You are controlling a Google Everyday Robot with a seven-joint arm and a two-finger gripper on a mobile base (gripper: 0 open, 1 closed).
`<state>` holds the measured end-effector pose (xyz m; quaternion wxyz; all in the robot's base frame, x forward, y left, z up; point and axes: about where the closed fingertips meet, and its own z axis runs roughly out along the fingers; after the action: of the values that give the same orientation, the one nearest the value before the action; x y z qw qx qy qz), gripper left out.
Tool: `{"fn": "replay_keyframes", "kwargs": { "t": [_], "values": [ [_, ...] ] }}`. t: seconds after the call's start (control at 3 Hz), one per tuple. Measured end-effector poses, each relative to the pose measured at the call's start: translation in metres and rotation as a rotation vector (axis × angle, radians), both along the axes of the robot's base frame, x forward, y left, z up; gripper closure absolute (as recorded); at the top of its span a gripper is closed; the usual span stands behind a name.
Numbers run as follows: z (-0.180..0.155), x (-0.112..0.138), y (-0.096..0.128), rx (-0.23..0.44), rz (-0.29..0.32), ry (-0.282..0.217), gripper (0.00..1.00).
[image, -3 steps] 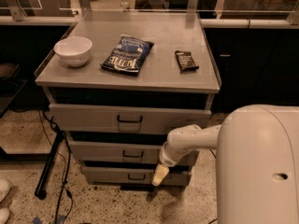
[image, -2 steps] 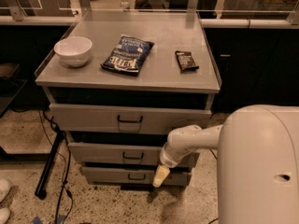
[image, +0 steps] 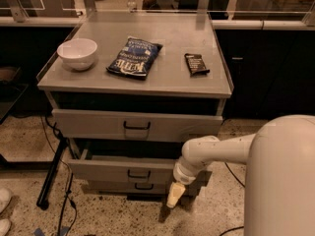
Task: Open middle drawer
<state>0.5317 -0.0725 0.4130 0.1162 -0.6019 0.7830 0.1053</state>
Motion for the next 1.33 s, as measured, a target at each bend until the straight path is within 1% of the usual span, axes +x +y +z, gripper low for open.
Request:
{"fn": "replay_keyframes", "kwargs": {
  "t": [0.33,0.67,1.0,1.33],
  "values": [
    [0.007,-0.020,-0.006,0.008,0.012,0.024,0.00],
    [0.020,-0.046,-0.012,0.019,0.039,0.061,0.00],
    [0.020,-0.046,-0.012,0.019,0.039,0.063,0.00],
    [0.017,-0.033,-0.004,0.003,0.053,0.052,0.00]
  ]
}}
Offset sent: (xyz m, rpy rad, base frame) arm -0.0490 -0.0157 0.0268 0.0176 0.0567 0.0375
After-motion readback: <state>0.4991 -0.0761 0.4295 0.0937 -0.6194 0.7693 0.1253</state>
